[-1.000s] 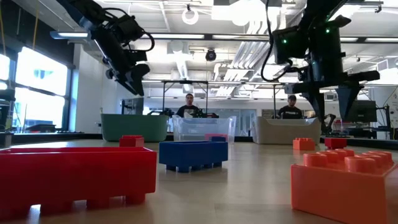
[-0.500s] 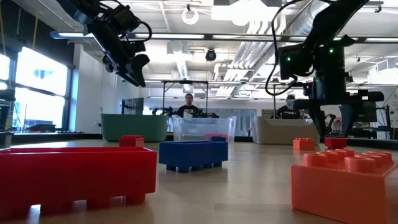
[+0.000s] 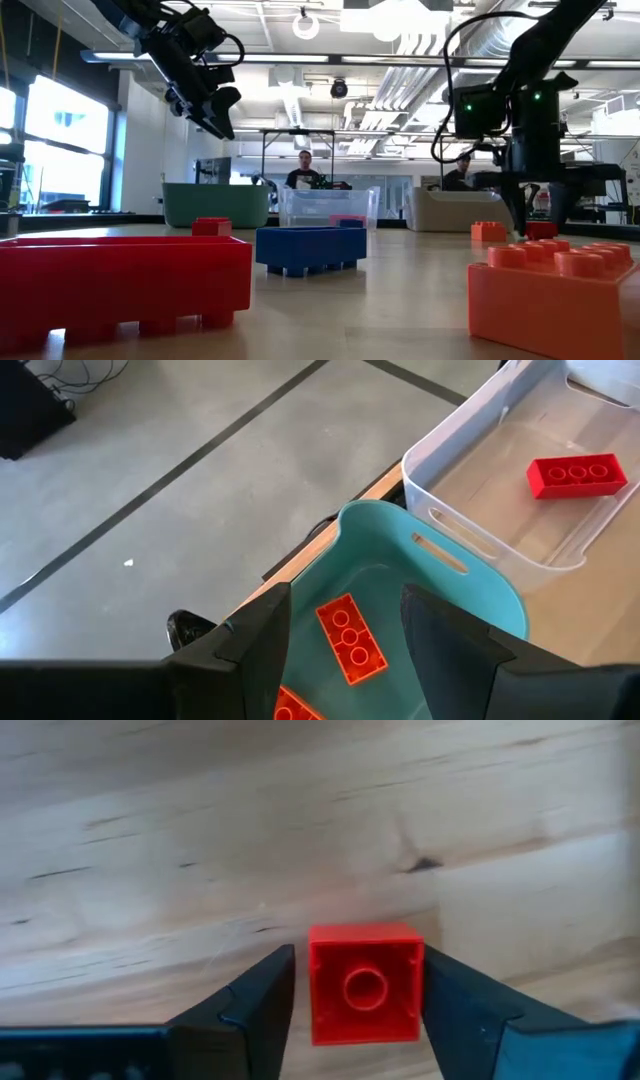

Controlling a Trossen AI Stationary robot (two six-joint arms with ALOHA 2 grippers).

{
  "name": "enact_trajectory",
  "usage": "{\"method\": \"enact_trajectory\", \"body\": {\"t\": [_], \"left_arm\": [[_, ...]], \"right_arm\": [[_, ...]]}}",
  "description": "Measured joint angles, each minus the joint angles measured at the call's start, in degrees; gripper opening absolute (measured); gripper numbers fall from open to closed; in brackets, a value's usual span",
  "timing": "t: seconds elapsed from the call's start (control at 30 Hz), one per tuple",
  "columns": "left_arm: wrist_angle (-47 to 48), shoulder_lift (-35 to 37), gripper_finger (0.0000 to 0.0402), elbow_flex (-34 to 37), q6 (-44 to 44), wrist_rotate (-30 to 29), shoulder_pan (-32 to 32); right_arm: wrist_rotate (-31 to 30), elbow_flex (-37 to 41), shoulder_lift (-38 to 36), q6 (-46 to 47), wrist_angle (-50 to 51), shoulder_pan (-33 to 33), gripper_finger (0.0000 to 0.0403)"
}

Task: Sort & place blocks by color
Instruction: Put the red game piece into the transparent bin

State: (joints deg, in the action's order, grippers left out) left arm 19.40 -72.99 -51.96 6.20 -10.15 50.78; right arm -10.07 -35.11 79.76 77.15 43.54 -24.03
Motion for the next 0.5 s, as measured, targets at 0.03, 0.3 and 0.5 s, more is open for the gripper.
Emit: {"method": "enact_trajectory", "body": {"t": [0.03,0.3,0.5], "left_arm": [[0.0,0.0,0.0180,0.0,0.0,0.0,0.0],[0.0,0.0,0.0180,0.0,0.0,0.0,0.0],[0.0,0.0,0.0180,0.0,0.0,0.0,0.0]], "right_arm": [[0.4,0.2,0.0,-0.1,-0.6,0.0,0.0173],[1.7,0.3,-0.1,-2.6,-2.6,0.0,0.0113],[3.1,-2.9,0.0,-6.5,-5.6,0.0,0.0113]]}}
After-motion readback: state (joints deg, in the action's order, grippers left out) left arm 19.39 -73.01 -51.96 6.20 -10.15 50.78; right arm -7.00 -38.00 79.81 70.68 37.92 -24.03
